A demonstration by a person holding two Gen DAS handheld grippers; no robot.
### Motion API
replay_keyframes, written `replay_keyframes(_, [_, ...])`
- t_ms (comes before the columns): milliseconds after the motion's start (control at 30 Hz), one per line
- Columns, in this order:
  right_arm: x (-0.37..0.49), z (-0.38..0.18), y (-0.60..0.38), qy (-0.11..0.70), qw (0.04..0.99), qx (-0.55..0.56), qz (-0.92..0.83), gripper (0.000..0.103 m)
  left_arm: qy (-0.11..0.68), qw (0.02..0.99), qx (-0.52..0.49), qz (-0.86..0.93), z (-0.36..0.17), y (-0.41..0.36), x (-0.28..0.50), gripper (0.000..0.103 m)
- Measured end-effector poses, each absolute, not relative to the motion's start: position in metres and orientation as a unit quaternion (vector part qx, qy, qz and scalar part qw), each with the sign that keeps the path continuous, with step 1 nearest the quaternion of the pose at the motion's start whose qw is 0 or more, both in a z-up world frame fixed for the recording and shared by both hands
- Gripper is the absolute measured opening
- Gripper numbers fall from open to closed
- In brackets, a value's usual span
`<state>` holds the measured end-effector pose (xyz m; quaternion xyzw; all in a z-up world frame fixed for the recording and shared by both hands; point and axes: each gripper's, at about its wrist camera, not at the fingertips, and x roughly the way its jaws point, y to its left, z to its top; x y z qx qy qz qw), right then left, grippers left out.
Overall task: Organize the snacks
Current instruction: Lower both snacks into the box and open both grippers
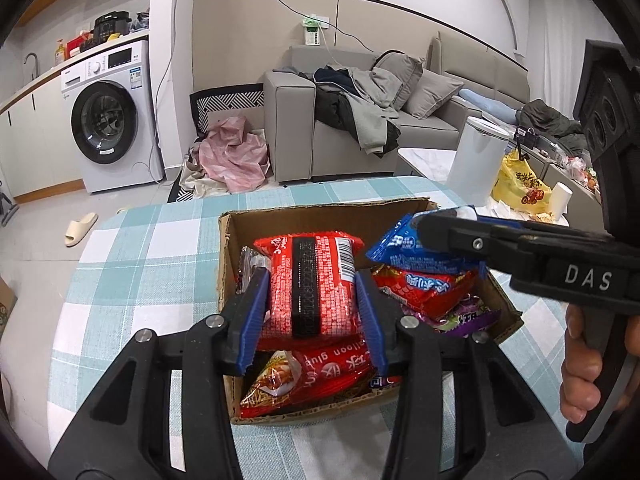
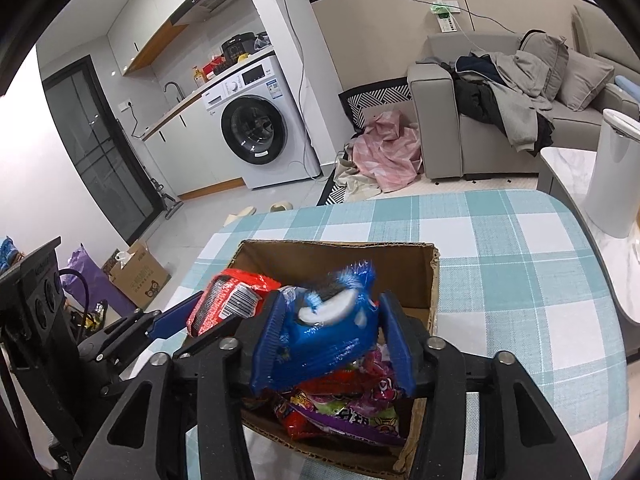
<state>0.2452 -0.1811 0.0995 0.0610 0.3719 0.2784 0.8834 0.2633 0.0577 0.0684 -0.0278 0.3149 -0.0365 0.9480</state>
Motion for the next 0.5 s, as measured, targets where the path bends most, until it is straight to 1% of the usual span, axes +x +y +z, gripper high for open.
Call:
replay_keyframes(33, [0.244, 0.100, -0.182, 0.371, 0.884, 0.061, 0.279, 0.053, 0.314, 0.948, -0.027, -0.037, 0.068, 0.058, 0.262, 0.047])
replay_keyframes(67, [0.243, 0.101, -0.184, 0.369, 0.885, 0.060, 0.278, 0.054, 0.313, 0.949, -0.026, -0.036, 0.069, 0.058, 0.260, 0.058])
replay_keyframes(100, [0.242, 0.102, -0.186, 0.369, 0.885, 0.059, 0.277, 0.056, 0.312, 0.949, -0.026, -0.033, 0.069, 0.059, 0.255, 0.066])
replay_keyframes(133, [0.241, 0.102, -0.187, 0.369, 0.885, 0.058, 0.278, 0.060, 0.308, 0.950, -0.027, -0.030, 0.070, 0.060, 0.253, 0.080])
replay_keyframes(167, [0.240, 0.103, -0.189, 0.369, 0.885, 0.057, 0.279, 0.063, 0.303, 0.952, -0.027, -0.030, 0.071, 0.060, 0.249, 0.084])
replay_keyframes(233, [0.235, 0.104, -0.193, 0.363, 0.886, 0.053, 0.282, 0.072, 0.295, 0.955, -0.026, -0.031, 0.075, 0.060, 0.241, 0.085])
replay_keyframes(267, [0.233, 0.105, -0.194, 0.361, 0.887, 0.051, 0.284, 0.074, 0.295, 0.954, -0.025, -0.034, 0.076, 0.061, 0.238, 0.086])
replay_keyframes(300, [0.230, 0.106, -0.195, 0.358, 0.887, 0.047, 0.286, 0.078, 0.295, 0.955, -0.024, -0.035, 0.077, 0.061, 0.235, 0.087])
replay_keyframes(333, [0.227, 0.107, -0.195, 0.357, 0.888, 0.044, 0.287, 0.083, 0.293, 0.955, -0.024, -0.034, 0.078, 0.061, 0.232, 0.091])
replay_keyframes(367, [0.224, 0.108, -0.196, 0.354, 0.889, 0.042, 0.288, 0.085, 0.290, 0.956, -0.023, -0.033, 0.080, 0.062, 0.228, 0.098])
replay_keyframes(400, [0.221, 0.108, -0.197, 0.349, 0.890, 0.040, 0.289, 0.088, 0.286, 0.957, -0.024, -0.032, 0.081, 0.063, 0.224, 0.102])
replay_keyframes(433, [0.217, 0.109, -0.199, 0.345, 0.891, 0.039, 0.292, 0.092, 0.279, 0.960, -0.026, -0.030, 0.083, 0.064, 0.217, 0.102])
replay_keyframes(500, [0.210, 0.111, -0.202, 0.337, 0.893, 0.039, 0.296, 0.096, 0.274, 0.961, -0.030, -0.032, 0.084, 0.066, 0.207, 0.102])
